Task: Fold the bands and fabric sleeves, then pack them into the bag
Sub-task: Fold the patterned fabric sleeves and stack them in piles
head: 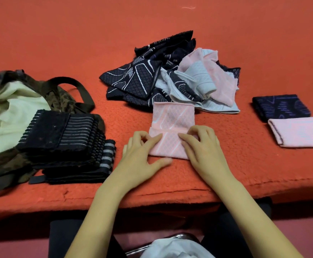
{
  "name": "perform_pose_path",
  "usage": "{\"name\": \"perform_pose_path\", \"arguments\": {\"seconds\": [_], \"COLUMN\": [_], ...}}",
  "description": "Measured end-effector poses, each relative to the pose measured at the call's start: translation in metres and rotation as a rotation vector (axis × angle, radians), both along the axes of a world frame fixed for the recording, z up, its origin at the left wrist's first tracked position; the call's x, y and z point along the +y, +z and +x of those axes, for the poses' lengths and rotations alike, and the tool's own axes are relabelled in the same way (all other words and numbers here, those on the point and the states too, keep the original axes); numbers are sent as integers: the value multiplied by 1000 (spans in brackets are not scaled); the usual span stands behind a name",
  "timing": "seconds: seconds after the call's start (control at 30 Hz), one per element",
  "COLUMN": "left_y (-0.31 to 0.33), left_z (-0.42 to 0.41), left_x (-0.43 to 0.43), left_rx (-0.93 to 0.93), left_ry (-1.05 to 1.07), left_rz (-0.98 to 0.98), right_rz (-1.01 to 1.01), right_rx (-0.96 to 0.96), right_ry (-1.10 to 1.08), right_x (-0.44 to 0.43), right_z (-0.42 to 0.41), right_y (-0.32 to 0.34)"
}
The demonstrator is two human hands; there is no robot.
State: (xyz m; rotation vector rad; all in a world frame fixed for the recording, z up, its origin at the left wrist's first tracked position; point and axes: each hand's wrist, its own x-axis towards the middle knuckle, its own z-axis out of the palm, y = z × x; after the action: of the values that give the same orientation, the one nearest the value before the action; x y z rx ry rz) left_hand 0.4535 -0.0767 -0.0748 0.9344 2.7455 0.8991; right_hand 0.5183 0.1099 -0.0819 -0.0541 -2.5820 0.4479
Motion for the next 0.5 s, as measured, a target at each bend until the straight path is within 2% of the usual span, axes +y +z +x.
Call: {"name": "perform_pose_path", "arguments": {"seconds": [0.07, 0.23, 0.33, 0.4, 0.5], "left_y": [-3, -9, -7, -1, 7], "left_z": [2, 9, 11, 14, 19], "left_x": [-3, 1, 2, 0, -5], "left_rx": [73, 265, 412, 422, 267], "left_ry": [-30, 79, 114, 99, 121], "left_rz": [-40, 10, 91, 154, 317], "right_rz": [-38, -18, -9, -64, -165], "right_rx": [-24, -82, -22, 46, 85], "right_ry": [17, 65, 97, 125, 132], "right_x": [1, -1, 0, 0, -2], "right_z": [1, 6, 8, 11, 15], "right_y": [1, 3, 4, 8, 12]}}
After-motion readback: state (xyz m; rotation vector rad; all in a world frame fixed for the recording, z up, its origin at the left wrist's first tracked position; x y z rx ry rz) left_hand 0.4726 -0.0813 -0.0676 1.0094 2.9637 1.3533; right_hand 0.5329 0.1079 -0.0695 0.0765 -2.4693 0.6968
